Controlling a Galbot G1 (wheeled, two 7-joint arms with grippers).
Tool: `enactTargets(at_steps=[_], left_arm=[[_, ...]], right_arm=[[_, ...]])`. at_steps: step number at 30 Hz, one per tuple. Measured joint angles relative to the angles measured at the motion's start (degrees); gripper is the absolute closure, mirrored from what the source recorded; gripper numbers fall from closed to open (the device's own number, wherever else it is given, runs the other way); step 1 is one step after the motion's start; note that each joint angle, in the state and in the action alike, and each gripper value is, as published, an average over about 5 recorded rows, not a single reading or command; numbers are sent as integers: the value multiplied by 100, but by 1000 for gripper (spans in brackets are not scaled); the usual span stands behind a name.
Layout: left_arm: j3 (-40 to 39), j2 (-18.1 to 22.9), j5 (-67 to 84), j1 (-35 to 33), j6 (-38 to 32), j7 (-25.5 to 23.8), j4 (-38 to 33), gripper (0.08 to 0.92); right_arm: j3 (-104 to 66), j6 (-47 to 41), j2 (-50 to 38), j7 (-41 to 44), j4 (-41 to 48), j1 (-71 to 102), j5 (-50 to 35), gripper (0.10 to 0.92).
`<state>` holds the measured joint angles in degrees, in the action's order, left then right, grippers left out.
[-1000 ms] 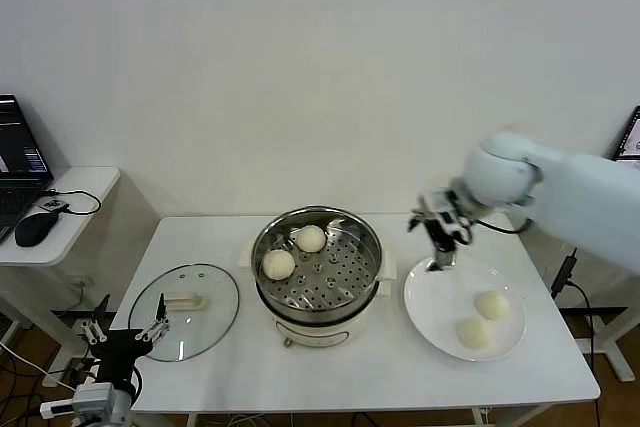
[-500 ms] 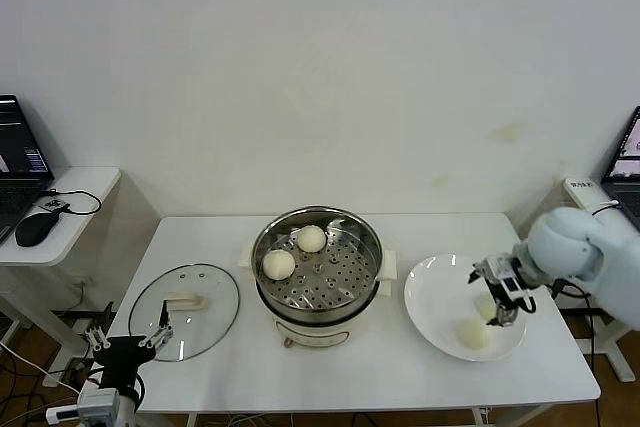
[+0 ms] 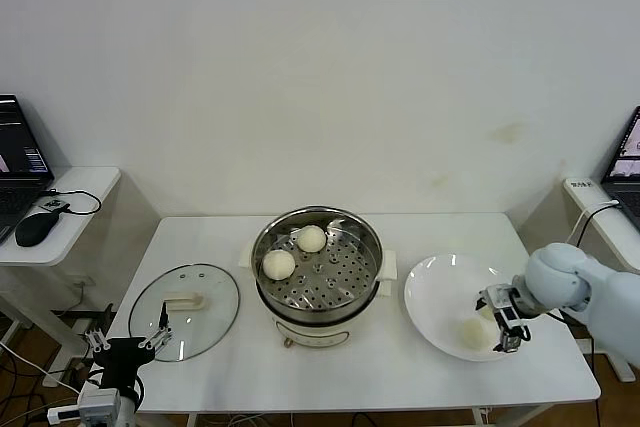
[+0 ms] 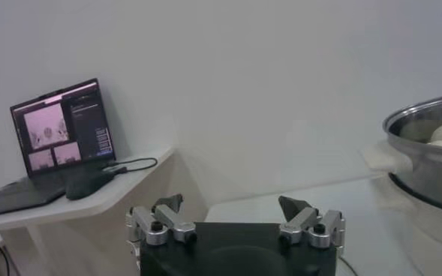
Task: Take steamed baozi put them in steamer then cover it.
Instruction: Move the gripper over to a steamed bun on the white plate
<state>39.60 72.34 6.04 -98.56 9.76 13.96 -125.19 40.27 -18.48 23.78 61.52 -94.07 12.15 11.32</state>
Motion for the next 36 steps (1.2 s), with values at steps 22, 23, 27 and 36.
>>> enactTargets(at_steps=[22,23,27,36], left_arm=[[-3,16,8,35,1,5,48,177],[-2,18,9,32,1,6,45,177],[-1,32,9,23,0,9,27,177],[8,36,12,24,-2,13,5,177]], right_arm=[[-320,-122,378,-62,441,445,255,311],[-326,-124,385,-59,453,452,261,320],[-345,-131,395,-41,471,461,267,368],[-325,-157,352,57,411,349,156,475]])
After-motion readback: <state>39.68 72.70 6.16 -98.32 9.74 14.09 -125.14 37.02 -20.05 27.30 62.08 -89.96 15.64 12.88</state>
